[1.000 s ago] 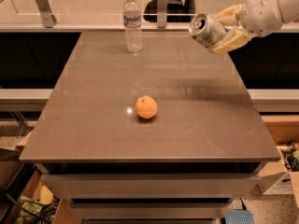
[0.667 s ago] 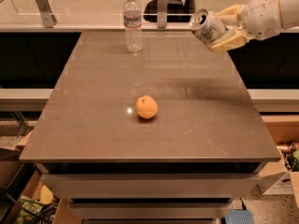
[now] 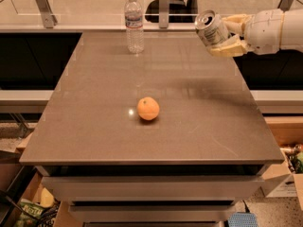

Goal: Place 7up can upright

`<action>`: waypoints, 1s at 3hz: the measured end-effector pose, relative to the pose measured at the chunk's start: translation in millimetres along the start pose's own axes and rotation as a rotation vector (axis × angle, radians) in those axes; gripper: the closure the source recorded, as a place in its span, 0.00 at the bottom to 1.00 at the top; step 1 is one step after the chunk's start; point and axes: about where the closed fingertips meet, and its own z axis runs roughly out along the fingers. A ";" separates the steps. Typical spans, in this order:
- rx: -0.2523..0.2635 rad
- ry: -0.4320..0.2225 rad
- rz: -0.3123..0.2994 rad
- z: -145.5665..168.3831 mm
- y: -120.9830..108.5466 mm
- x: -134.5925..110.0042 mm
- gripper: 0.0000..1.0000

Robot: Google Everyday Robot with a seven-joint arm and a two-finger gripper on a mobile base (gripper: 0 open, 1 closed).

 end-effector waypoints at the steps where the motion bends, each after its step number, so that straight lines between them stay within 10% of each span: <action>1: 0.053 -0.044 0.058 3.6 2.6 17.7 1.00; 3: 0.083 -0.080 0.158 9.4 1.2 23.3 1.00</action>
Offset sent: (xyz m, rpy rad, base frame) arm 0.0044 -0.0048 -0.0140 0.0687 0.0046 -0.0335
